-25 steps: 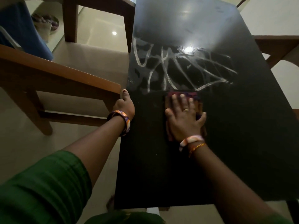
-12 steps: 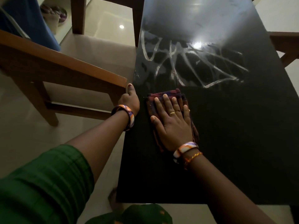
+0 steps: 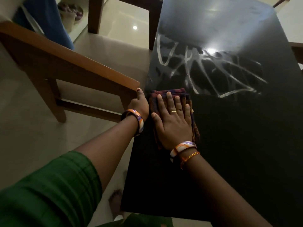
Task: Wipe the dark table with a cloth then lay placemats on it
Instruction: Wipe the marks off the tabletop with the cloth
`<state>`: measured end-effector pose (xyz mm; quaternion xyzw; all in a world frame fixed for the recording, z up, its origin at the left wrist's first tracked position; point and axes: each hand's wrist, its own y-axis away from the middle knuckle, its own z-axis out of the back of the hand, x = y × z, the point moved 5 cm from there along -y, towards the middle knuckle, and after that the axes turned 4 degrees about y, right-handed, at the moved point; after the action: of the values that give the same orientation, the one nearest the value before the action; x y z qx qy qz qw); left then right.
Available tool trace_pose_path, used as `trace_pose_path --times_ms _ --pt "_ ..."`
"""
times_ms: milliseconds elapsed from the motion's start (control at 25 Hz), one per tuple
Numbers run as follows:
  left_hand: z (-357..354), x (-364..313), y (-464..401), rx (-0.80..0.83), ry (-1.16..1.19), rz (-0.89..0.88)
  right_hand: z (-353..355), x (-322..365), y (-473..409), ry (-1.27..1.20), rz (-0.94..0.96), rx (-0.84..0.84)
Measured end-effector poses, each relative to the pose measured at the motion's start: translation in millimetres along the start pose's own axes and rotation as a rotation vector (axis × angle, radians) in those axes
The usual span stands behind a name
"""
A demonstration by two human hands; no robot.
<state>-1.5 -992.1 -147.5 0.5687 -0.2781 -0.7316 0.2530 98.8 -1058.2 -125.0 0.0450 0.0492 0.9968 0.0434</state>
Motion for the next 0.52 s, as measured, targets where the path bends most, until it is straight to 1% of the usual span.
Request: trace_pose_path --times_ms 200,280,360,440,520 --pt "-2 5 -13 0.006 0.191 0.038 10 23 -104 -0.034 0.051 0.033" --pt "-3 9 -16 0.035 0.241 0.06 8 23 -101 -0.045 0.061 0.035" --pt "-3 15 -19 0.066 0.269 0.097 3 20 -66 -0.032 0.046 0.021" --pt "-2 15 -21 0.057 0.278 0.117 -1 19 -48 -0.004 0.027 -0.007" --pt "-1 12 -23 0.051 0.281 0.12 1 23 -79 -0.015 0.022 -0.018"
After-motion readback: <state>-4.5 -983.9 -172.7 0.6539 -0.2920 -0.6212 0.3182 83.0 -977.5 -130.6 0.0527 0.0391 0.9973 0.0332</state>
